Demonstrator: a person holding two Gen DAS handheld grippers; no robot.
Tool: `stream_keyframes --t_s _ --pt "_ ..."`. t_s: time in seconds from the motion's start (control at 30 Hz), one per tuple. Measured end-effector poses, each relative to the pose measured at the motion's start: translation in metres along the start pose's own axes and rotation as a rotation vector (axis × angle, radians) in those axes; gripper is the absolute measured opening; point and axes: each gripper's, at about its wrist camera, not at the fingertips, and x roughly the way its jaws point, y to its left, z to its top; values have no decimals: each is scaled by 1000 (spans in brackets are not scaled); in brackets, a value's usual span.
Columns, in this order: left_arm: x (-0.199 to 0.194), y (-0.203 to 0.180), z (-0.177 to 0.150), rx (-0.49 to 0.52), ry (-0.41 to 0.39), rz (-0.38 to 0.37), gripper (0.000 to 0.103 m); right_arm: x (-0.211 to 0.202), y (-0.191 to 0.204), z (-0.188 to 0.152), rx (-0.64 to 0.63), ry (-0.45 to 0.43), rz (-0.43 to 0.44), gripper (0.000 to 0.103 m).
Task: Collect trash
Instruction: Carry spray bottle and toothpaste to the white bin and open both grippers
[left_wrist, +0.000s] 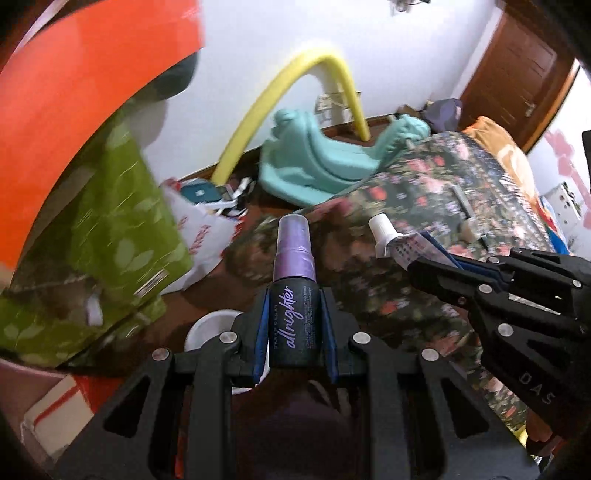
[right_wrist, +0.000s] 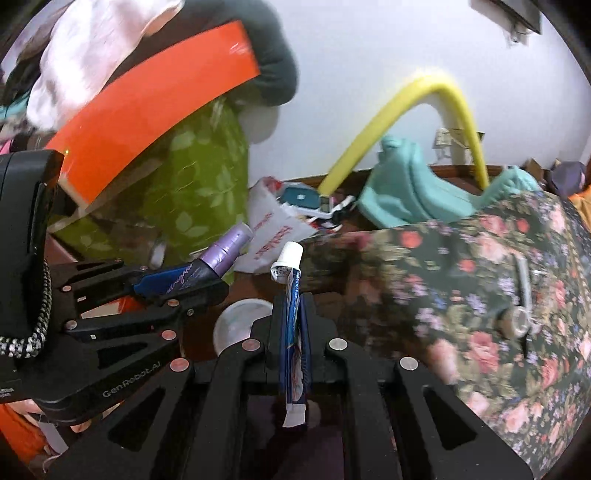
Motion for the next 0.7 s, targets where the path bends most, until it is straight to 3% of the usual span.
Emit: stream_keyframes --t_s 0.27,0.7 --pt "28 58 -34 -84 94 47 25 54 40 -1 -7 108 60 6" --pt "91 121 -69 -233 258 18 25 150 57 -10 97 320 123 7"
